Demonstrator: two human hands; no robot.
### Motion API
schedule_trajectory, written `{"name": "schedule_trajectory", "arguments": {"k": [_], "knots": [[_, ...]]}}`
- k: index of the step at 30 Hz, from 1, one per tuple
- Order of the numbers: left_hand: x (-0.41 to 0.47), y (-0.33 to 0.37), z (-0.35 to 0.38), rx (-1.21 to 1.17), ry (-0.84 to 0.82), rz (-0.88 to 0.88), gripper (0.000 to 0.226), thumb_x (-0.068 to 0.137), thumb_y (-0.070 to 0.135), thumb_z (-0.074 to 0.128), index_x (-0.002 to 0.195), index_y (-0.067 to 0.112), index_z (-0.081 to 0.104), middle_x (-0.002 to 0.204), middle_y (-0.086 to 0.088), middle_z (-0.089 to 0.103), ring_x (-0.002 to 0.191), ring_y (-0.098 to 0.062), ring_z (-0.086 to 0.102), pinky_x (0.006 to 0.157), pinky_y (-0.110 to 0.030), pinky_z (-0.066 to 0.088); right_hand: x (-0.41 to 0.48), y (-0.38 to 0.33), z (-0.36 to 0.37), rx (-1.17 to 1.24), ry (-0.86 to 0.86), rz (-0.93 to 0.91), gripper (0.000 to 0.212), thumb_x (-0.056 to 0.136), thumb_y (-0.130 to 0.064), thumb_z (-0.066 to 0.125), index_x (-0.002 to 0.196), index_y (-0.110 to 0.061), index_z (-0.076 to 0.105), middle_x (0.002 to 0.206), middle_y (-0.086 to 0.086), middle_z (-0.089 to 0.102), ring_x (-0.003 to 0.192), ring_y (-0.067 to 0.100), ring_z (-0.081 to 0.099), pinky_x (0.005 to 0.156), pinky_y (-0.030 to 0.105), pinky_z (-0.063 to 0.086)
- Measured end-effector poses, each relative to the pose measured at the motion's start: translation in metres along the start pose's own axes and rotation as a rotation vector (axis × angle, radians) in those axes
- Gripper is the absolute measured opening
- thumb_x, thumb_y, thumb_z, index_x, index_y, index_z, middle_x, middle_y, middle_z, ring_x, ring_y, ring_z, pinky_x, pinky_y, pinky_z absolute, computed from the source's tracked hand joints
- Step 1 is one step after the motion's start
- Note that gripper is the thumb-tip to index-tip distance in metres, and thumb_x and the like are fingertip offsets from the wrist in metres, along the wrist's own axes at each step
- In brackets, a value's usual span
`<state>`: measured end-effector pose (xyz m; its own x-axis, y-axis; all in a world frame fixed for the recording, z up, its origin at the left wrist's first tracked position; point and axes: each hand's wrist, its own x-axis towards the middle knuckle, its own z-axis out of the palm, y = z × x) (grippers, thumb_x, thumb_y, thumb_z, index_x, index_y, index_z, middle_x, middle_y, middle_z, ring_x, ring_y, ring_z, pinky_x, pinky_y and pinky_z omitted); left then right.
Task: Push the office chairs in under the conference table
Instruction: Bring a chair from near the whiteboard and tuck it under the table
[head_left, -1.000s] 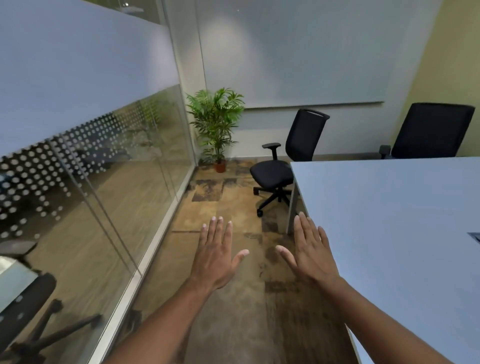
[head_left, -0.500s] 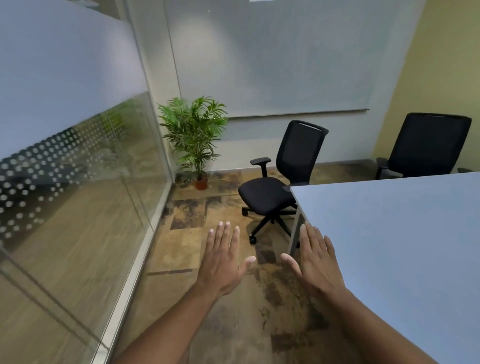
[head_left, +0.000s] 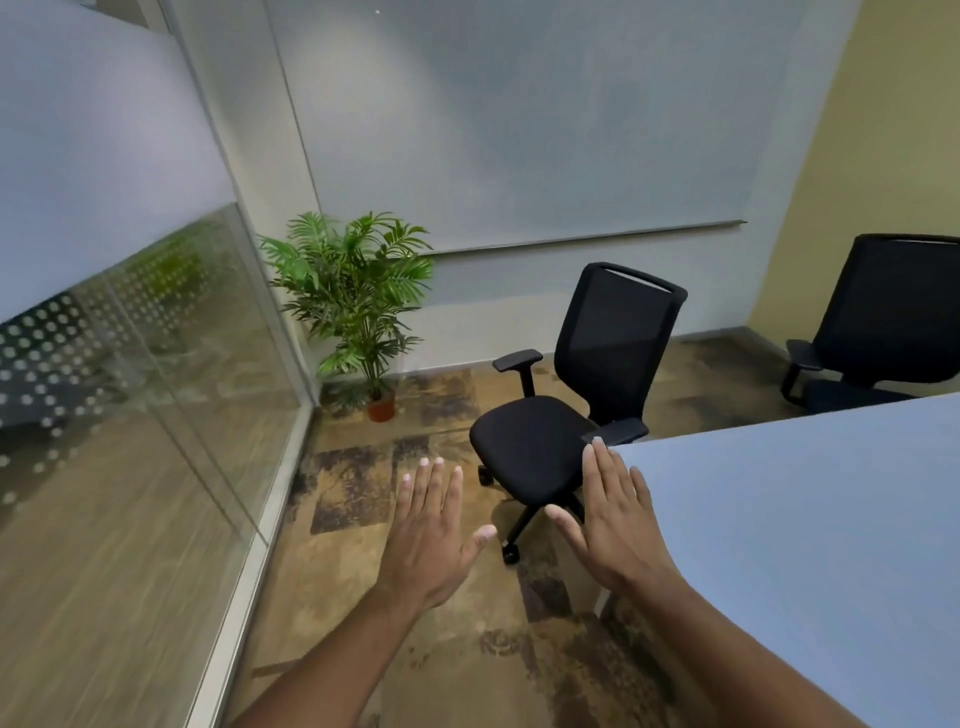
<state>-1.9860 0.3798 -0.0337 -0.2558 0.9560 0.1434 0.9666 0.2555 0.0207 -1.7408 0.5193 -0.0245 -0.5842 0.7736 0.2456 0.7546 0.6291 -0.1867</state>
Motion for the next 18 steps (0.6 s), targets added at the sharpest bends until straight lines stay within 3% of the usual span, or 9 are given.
{"name": "schedule_trajectory", "arguments": {"k": [9,14,18], "knots": [[0.204,-0.088,0.03,-0.024,0.025,0.092,0.102,0.1,0.083,0.0,0.173,0.011,0.005,0.181,-0.016,0.001,0.167,-0.032,-0.013,0.135,-0.054,-0.009,0.186,0.011,0.066,-0.026,0.048,0.08,0.097,0.104,-0.084,0.012,0.172,-0.018,-0.005,0.178,0.002,-0.014,0.165,0.023,-0.011,0.132,0.045,-0.005],[0.321,-0.141,0.047,-0.017,-0.001,0.182,0.101,0.098,0.082,-0.001,0.172,0.014,-0.004,0.181,-0.015,-0.008,0.165,-0.031,-0.021,0.133,-0.053,-0.013,0.285,0.014,0.097,-0.062,0.056,0.172,0.092,0.103,-0.084,0.008,0.166,-0.023,-0.018,0.175,-0.001,-0.023,0.165,0.023,-0.013,0.131,0.044,-0.009],[0.414,-0.179,0.056,-0.028,0.032,0.284,0.099,0.103,0.082,0.003,0.172,0.012,0.005,0.18,-0.017,0.001,0.166,-0.032,-0.015,0.132,-0.053,-0.011,0.358,0.017,0.108,-0.079,0.112,0.264,0.094,0.103,-0.084,0.011,0.169,-0.02,-0.009,0.177,0.002,-0.013,0.166,0.023,-0.007,0.133,0.046,-0.001]]}}
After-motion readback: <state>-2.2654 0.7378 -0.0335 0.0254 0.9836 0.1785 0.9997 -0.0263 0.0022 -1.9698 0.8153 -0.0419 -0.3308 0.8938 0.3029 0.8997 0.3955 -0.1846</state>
